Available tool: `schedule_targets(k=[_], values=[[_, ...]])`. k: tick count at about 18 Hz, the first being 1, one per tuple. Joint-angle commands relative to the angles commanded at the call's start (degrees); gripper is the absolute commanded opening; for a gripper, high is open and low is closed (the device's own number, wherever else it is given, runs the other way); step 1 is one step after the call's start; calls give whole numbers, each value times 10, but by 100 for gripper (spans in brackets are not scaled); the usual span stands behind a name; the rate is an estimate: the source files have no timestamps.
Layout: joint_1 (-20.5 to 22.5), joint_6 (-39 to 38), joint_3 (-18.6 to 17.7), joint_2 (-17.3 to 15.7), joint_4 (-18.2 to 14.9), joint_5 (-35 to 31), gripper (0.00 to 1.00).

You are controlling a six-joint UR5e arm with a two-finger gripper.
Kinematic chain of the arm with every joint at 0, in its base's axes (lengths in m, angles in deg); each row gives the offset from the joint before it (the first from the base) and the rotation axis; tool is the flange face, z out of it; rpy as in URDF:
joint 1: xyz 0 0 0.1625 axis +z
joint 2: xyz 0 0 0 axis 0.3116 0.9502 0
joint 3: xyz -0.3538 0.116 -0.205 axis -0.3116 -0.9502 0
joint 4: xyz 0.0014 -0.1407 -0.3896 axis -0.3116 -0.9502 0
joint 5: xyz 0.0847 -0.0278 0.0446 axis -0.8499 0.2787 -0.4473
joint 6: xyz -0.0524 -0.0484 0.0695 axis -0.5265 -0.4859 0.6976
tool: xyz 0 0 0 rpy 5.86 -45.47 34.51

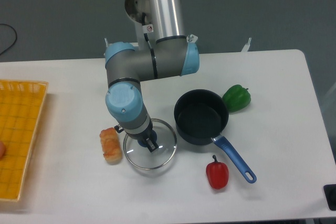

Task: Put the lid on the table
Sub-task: 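Carry the held glass lid away from the saucepan toward the sausage, then lower the glass lid onto the table beside the saucepan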

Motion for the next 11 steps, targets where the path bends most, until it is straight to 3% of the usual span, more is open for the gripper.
schedule_targets(k=[11], values=[[-7,-4,-1,7,3,-11,49]])
